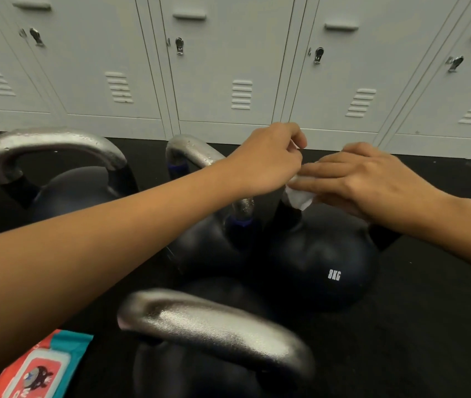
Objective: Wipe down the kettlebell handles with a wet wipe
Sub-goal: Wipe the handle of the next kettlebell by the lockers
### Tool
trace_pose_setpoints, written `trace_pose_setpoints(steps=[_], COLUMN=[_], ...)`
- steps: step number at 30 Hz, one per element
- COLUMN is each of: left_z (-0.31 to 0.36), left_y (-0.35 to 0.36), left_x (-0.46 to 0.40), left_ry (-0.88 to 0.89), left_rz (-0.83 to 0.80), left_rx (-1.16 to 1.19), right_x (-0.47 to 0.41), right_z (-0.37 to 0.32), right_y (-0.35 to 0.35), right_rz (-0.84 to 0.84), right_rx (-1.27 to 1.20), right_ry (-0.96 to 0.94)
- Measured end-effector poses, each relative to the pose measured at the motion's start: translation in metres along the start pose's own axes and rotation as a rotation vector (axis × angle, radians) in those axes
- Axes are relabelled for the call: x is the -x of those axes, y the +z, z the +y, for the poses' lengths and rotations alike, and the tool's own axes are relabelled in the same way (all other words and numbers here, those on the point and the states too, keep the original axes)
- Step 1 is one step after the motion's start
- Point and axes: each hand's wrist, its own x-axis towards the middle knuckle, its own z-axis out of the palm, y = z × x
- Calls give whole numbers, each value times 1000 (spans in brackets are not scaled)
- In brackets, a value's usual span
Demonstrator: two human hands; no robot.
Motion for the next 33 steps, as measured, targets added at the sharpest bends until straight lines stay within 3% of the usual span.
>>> trace_pose_setpoints(steps=[5,8,14,17,22,25,29,33], left_z=[4,7,12,10,10,10,9,9], left_y=[7,12,14,15,13,12,13,13], left_x=[-2,0,0,1,2,3,3,2], left_ry=[-117,-142,-156,-159,-172,-164,-158,-153], left_rz=[-137,-233,-247,-259,-270,-282,-283,-268], left_rx=[6,-13,-33,-49,-39,-28,-7,-11], right_x=[36,62,68,56,43,37,24,1], right_z=[-2,-13,-50,-72,-71,-72,-79,-101], right_y=[-8,-4,-1,-11,-1,-2,-2,3], right_rz=[128,223,255,206,-59,93,408,463], right_rx=[-329,-289,-224,-736,-1623,-1974,-2055,-1959], right_ry=[301,379,392,701,1225,1389,1355,1213])
